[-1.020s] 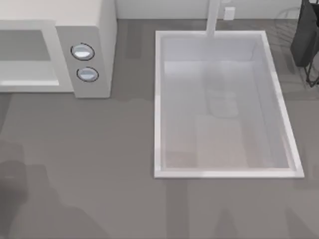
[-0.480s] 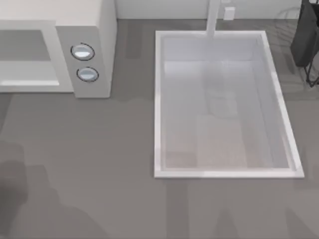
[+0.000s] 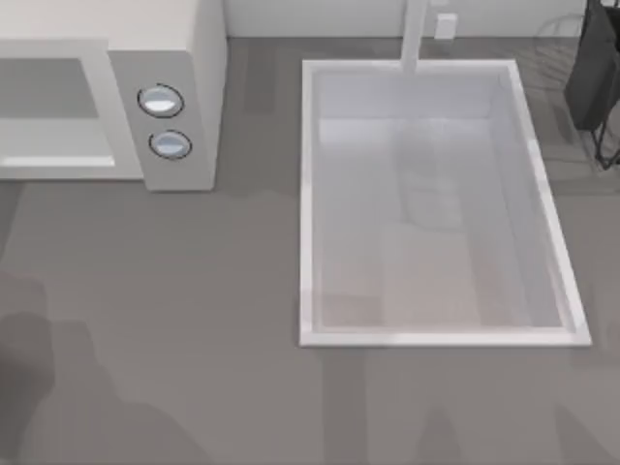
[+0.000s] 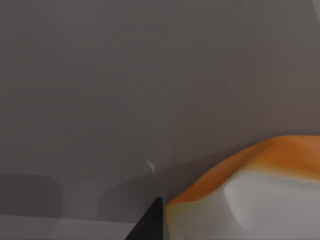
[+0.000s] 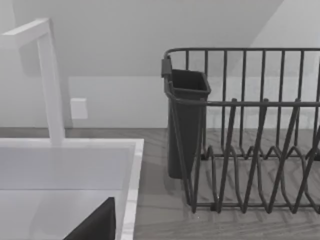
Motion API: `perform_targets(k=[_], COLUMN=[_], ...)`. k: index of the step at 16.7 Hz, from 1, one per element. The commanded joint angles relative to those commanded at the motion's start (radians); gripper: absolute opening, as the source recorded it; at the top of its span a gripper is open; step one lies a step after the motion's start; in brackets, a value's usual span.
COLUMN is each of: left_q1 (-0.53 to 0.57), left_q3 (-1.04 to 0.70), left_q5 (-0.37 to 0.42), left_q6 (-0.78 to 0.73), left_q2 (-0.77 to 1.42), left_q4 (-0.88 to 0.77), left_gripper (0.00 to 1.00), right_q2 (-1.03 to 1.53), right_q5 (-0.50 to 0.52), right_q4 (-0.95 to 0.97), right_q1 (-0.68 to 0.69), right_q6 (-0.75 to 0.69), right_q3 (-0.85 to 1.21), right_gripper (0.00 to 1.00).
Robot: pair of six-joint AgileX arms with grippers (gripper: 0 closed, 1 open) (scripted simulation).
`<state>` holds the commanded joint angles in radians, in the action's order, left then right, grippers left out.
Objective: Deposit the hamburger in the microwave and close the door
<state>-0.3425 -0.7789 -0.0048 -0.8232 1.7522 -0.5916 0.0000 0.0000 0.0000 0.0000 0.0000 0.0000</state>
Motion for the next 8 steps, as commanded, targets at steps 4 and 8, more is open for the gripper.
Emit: perform_targets(k=[4,8], left_q1=[-0.001,-0.002], left_q3=[-0.034,-0.114], left_q5=[0.028,0.027], left_q6=[0.010,0.008], left_q2=[-0.069,-0.108], left_q4=[-0.087,-0.204], left_gripper=[0.00,0.00], right_q2=[0.000,0.000], right_q5=[0.000,0.000], right_q4=[0.000,0.000], right_q1=[0.000,0.000], right_q6=[0.000,0.000], right_q3=[0.000,0.000], right_gripper=[1.00,1.00])
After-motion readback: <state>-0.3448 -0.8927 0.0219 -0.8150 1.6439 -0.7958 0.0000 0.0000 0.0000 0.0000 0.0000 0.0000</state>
